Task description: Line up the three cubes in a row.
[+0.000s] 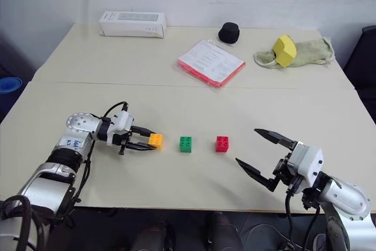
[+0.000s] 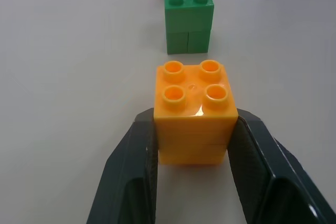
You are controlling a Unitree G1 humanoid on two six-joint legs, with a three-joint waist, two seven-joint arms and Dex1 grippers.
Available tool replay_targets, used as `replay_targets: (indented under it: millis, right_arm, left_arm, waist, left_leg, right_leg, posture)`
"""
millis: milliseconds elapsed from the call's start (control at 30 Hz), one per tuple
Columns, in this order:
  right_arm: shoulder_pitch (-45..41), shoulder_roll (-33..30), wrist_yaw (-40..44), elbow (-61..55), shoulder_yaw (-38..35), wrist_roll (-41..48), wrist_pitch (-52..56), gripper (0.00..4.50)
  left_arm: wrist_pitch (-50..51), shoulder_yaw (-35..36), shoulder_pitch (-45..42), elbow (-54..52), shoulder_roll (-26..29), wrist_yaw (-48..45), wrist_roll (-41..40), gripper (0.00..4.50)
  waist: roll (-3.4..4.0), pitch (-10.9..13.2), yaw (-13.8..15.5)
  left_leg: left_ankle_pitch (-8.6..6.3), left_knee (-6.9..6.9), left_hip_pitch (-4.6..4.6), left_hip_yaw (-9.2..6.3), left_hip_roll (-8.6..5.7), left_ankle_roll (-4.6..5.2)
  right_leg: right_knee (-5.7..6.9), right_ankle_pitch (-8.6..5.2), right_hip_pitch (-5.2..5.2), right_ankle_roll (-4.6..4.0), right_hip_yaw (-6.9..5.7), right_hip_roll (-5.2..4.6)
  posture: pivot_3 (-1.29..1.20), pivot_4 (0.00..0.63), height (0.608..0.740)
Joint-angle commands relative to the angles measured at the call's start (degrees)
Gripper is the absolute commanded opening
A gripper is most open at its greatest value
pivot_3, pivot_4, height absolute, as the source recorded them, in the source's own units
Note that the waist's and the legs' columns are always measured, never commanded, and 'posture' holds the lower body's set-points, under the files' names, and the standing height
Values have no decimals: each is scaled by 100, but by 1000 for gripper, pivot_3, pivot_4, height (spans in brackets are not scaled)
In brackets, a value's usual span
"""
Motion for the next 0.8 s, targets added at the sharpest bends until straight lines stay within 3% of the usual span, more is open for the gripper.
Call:
replay_targets:
  millis: [33,200,367,533,800]
  right_arm:
    - [-3,-65,49,-38,-159,70,-39,4500]
    - [-32,-53,99,49,-166,53,-63,4500]
    - [-82,-51,146,139,-161,41,-95,4500]
    - [-69,-158,331,201,-263,116,-95,4500]
    - [152,-1081,1296,558,-1108,487,132,4500]
  left_arm:
    - [48,-108,141,-23,194,-640,-8,1472]
    - [9,-195,142,52,182,-640,39,1472]
    - [23,-200,167,-1,176,-640,22,3007]
    - [-146,236,173,74,394,-634,14,4470]
    - [514,1163,1171,-1089,1395,-228,-320,4470]
  waist:
    - [0,0,-16]
    - [0,0,-17]
    - [-1,1,-19]
    - [-1,1,1]
    - [1,2,-33]
  left_leg:
    - [0,0,0,-1,0,0]
    - [0,0,-2,-3,0,0]
    - [0,1,-7,-3,-1,0]
    - [-1,7,-12,-9,-3,4]
    - [-4,-3,-9,-7,-1,8]
  right_leg:
    - [0,0,0,0,-1,0]
    - [0,0,0,0,-2,-1]
    - [-2,0,-3,0,-2,-1]
    - [-3,0,-3,0,-7,-4]
    - [-11,0,-2,0,-6,-8]
  posture:
    - [0,150,740]
    - [0,150,740]
    - [0,150,740]
    - [0,150,740]
    - [0,150,740]
